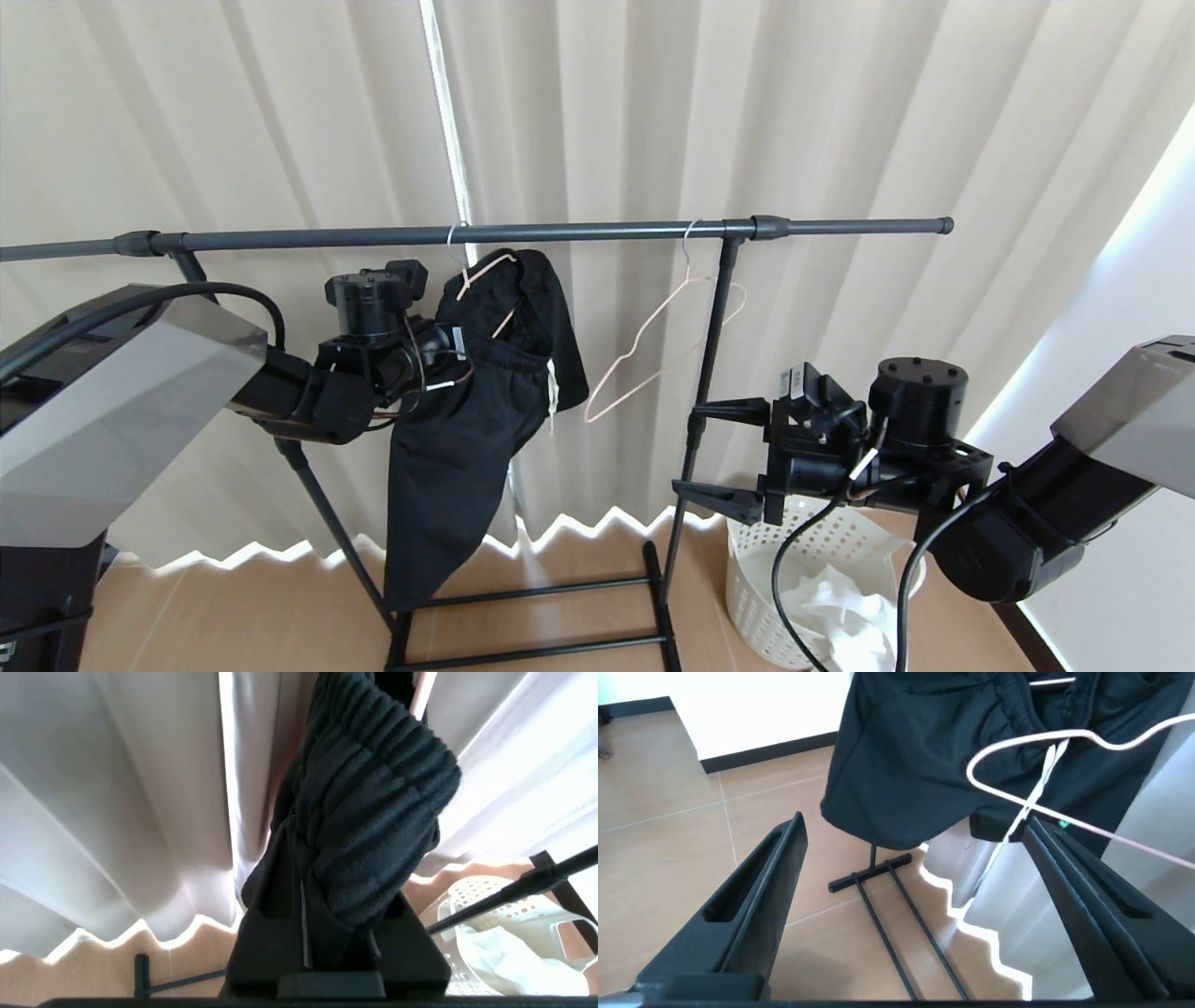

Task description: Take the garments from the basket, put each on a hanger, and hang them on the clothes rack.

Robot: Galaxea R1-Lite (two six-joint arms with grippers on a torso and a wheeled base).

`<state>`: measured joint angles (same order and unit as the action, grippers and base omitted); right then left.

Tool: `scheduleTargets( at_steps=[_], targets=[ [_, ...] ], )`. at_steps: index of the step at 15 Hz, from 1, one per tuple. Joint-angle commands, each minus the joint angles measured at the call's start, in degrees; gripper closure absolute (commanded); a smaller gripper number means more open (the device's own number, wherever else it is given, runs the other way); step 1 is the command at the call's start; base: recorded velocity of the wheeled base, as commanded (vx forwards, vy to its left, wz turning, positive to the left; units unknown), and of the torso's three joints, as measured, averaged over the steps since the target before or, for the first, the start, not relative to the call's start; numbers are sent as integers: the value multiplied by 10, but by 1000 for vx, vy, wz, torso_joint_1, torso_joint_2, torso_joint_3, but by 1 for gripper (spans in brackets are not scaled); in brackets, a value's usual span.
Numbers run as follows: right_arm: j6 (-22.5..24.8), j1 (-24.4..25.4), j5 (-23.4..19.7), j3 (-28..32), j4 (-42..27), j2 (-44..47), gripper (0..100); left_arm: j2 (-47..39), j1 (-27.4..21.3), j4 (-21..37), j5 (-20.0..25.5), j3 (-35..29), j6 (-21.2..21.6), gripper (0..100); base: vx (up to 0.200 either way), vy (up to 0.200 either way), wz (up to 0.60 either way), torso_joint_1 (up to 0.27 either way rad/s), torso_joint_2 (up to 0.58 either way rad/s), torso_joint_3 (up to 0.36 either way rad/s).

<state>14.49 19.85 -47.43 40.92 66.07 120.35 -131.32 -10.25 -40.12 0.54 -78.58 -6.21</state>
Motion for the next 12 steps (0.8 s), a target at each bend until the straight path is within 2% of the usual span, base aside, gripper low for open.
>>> scheduleTargets(
  at_steps=[1, 5, 6, 9, 12],
  targets=[
    [0, 0, 0, 0, 0, 1, 0, -2, 1, 0, 0, -1, -5, 100, 0, 0, 0, 0, 0, 0],
    [0, 0, 0, 0, 0, 1, 0, 2, 1, 8, 0, 2, -7, 100, 0, 0, 0, 0, 0, 0],
    [0, 0, 0, 0, 0, 1, 0, 3, 1, 37, 0, 2, -7, 0, 0, 0, 0, 0, 0, 0],
    [0, 0, 0, -1, 0, -2, 0, 13, 2, 56, 0, 3, -7, 0, 0, 0, 0, 0, 0, 0],
    [1, 0, 0, -7, 5, -14, 0, 78, 9, 104, -10, 30, -7, 0, 0, 0, 0, 0, 0, 0]
  ],
)
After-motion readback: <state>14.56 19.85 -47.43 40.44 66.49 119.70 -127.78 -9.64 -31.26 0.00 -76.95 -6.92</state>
